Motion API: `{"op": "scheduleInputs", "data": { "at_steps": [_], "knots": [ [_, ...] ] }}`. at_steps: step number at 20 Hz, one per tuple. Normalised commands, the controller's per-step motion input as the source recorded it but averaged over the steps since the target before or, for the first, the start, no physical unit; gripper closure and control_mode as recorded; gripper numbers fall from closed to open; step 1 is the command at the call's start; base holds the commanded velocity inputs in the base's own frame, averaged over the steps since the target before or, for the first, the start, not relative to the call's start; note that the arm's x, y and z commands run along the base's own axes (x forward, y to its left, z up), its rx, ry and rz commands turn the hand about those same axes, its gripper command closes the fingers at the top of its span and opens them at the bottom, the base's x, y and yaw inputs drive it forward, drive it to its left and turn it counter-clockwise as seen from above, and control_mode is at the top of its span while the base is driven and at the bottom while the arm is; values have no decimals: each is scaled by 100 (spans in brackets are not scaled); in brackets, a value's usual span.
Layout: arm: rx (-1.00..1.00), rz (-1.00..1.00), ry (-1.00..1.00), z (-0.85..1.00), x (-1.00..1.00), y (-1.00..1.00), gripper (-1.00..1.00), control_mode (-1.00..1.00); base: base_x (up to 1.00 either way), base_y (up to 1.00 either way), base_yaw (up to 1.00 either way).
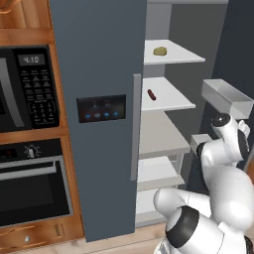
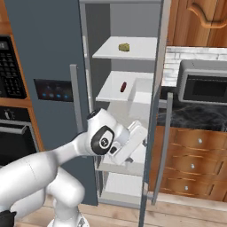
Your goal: Retrieve the sausage and cheese from the fridge and place them on the cutting board on the counter.
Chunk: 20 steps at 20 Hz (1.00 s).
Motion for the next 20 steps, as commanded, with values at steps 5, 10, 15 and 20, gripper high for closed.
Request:
{"op": "scheduleInputs", "data": {
  "at_steps": [5, 10, 15, 20],
  "knots": [
    [0, -13, 0, -3, -4, -18, -100, -100, 0, 0, 0],
    [0, -10, 0, -5, -6, -2, -100, -100, 0, 0, 0],
    [-6, -2, 0, -8, -28, 25, -100, -100, 0, 0, 0],
    [-28, 17, 4, -3, -24, 73, -100, -100, 0, 0, 0]
  ]
}}
